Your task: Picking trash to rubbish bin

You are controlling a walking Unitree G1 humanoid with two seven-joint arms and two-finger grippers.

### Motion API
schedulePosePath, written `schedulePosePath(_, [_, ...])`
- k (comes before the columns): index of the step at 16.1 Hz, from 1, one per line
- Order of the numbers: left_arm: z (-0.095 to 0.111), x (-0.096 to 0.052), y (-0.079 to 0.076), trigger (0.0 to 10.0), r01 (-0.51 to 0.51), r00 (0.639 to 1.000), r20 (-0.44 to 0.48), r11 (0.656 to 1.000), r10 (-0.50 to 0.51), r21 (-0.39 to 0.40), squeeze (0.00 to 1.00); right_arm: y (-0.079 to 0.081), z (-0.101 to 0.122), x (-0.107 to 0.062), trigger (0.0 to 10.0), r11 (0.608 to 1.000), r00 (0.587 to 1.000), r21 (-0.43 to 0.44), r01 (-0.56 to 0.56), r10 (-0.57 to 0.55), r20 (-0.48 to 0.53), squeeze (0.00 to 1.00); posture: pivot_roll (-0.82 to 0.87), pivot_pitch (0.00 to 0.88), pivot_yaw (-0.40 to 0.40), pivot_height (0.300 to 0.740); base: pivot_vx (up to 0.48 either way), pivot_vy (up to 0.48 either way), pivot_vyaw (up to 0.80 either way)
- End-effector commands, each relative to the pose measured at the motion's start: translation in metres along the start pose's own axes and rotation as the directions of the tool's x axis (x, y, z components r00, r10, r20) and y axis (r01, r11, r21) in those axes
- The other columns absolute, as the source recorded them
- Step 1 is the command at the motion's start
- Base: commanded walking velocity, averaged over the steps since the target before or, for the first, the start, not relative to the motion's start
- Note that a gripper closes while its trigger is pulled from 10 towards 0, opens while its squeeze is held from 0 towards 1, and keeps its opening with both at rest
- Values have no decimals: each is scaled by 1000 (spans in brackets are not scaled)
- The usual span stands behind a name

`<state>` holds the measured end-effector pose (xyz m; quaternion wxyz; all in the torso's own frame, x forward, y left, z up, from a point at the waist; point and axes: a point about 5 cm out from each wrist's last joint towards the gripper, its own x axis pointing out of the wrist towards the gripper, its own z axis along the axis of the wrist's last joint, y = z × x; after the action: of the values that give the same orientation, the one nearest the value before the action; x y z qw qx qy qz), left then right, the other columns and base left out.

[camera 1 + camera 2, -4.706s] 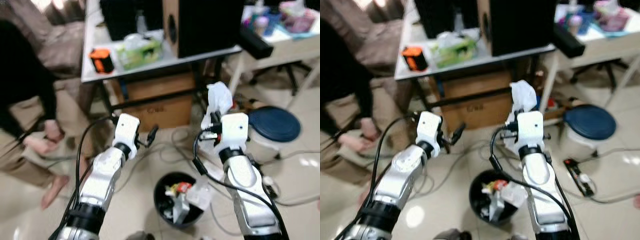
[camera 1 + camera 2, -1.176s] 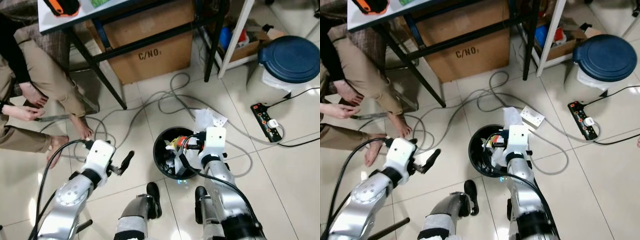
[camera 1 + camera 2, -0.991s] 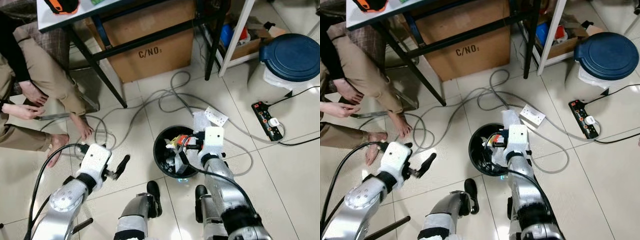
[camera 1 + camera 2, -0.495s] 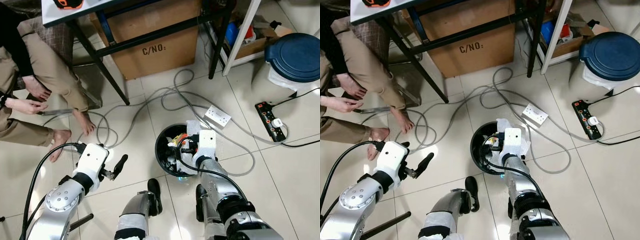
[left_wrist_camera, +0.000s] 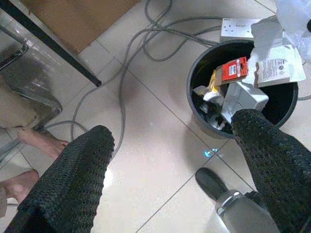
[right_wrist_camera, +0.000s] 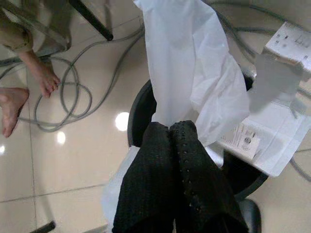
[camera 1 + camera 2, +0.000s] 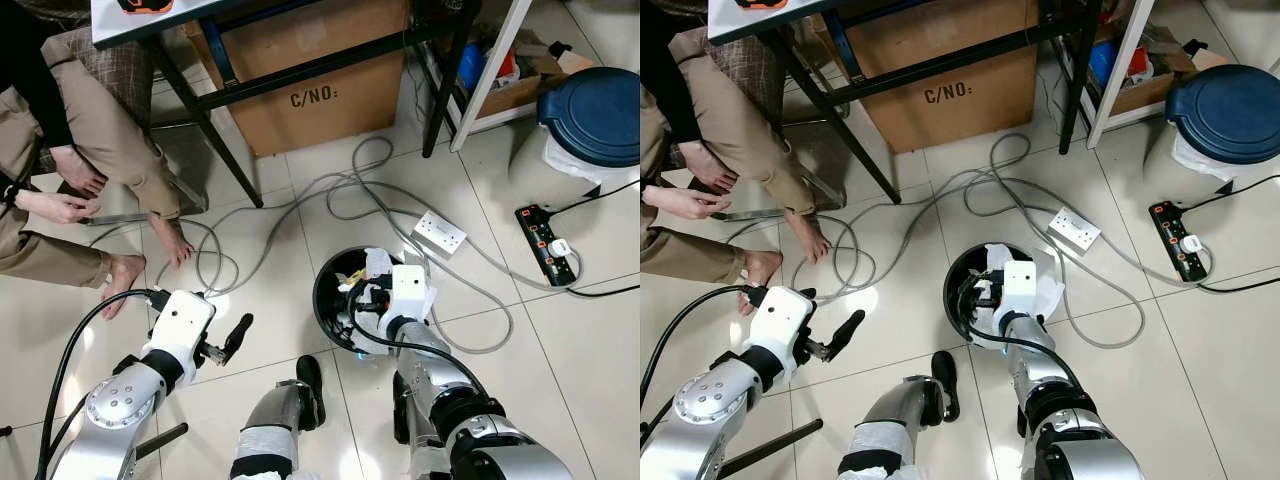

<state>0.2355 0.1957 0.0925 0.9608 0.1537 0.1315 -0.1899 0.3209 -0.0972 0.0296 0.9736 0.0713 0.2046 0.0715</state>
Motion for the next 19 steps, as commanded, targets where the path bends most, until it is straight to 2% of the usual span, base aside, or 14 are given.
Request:
schedulePosePath(1, [-8, -3, -5, 10000, 13, 999, -35, 1000, -13, -21, 0, -3, -13, -4, 0, 1000, 999, -3, 25, -25, -20, 0, 180, 470, 176, 740, 0, 0, 0])
schedulePosePath(3, [-3, 4, -10, 10000, 23, 1000, -11, 999, -24, -39, 0, -14, -10, -9, 0, 998, 997, -31, 61, -60, 38, 0, 153, 451, 164, 740, 0, 0, 0])
schedulePosePath(6, [6, 22, -22, 10000, 46, 998, 37, 997, -43, -67, 0, -39, -6, -22, 0, 989, 982, -42, 143, -136, 131, 0, 83, 405, 137, 740, 0, 0, 0])
schedulePosePath(9, [18, 40, -31, 10000, 61, 994, 92, 994, -52, -96, 0, -58, 17, -44, 0, 966, 941, -123, 227, -185, 282, 0, 6, 361, 118, 740, 0, 0, 0])
schedulePosePath(10, [26, 49, -34, 10000, 68, 991, 125, 991, -53, -114, 0, -65, 38, -58, 0, 951, 908, -162, 262, -186, 375, 0, -23, 344, 113, 740, 0, 0, 0])
schedulePosePath(13, [31, 61, -37, 10000, 69, 991, 124, 973, -43, -220, 0, -69, 68, -82, 0, 930, 858, -198, 311, -185, 480, 0, -75, 302, 106, 740, 0, 0, 0])
schedulePosePath(14, [34, 65, -37, 10000, 62, 988, 152, 981, -34, -184, 0, -67, 77, -92, 0, 926, 840, -196, 322, -184, 511, 0, -89, 284, 104, 740, 0, 0, 0])
schedulePosePath(16, [44, 69, -33, 10000, 42, 982, 187, 983, -8, -176, 0, -60, 86, -108, 0, 919, 821, -221, 328, -162, 548, 0, -112, 249, 105, 740, 0, 0, 0])
schedulePosePath(19, [52, 71, -29, 10000, 22, 976, 216, 969, 33, -247, 0, -53, 91, -126, 0, 911, 813, -238, 338, -155, 562, 0, -127, 208, 104, 740, 0, 0, 0])
